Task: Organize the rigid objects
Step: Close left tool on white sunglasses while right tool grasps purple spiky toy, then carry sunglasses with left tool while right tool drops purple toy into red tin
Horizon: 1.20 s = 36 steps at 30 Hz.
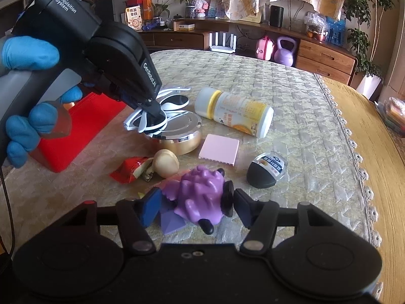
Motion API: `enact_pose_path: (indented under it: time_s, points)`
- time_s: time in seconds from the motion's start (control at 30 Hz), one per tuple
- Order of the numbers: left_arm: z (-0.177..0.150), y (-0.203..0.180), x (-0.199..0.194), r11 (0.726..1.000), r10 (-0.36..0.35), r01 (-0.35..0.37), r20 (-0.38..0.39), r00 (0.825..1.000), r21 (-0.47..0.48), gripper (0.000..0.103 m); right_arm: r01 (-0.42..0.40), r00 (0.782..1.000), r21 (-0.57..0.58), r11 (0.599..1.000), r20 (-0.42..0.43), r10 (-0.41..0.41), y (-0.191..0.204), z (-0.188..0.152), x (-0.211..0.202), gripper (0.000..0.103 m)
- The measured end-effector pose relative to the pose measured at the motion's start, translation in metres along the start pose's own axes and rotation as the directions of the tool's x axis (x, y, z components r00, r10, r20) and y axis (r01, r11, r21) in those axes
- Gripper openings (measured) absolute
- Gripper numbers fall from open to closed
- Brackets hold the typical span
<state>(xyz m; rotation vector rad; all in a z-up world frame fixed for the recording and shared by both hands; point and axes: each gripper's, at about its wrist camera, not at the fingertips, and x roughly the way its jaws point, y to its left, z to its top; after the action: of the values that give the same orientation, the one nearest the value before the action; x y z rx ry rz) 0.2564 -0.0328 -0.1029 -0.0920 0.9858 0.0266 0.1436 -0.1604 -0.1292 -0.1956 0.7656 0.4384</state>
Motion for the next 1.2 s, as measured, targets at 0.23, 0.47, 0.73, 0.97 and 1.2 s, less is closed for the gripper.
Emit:
enact_pose_path:
  time_s: [0.23, 0.47, 0.73, 0.97, 1.2]
  points:
    - [-0.001, 0.006, -0.01, 1.0, 0.006, -0.006, 0.015, 1.0, 0.005, 0.007, 0.01, 1.0, 0.027, 1.0, 0.008, -0.011, 0.0, 0.002, -0.01, 0.059]
    - [0.0, 0.012, -0.023, 1.0, 0.006, -0.007, 0.043, 0.999, 0.019, 0.005, 0.013, 1.0, 0.045, 0.999, 0.02, -0.014, -0.003, 0.006, -0.024, 0.044]
    - [0.002, 0.024, -0.043, 1.0, -0.032, 0.032, 0.07, 0.997, 0.0, 0.005, 0.027, 0.999, 0.065, 0.998, 0.045, -0.03, 0.0, 0.01, -0.041, 0.044]
    - [0.006, 0.038, -0.07, 0.998, -0.063, 0.064, 0.103, 0.993, -0.003, 0.005, 0.008, 0.996, 0.055, 0.998, 0.092, -0.013, 0.009, 0.03, -0.061, 0.044]
    - [0.007, 0.065, -0.097, 0.998, -0.069, 0.07, 0.136, 0.988, 0.0, 0.005, -0.034, 0.991, 0.019, 0.999, 0.132, 0.031, 0.032, 0.057, -0.069, 0.044]
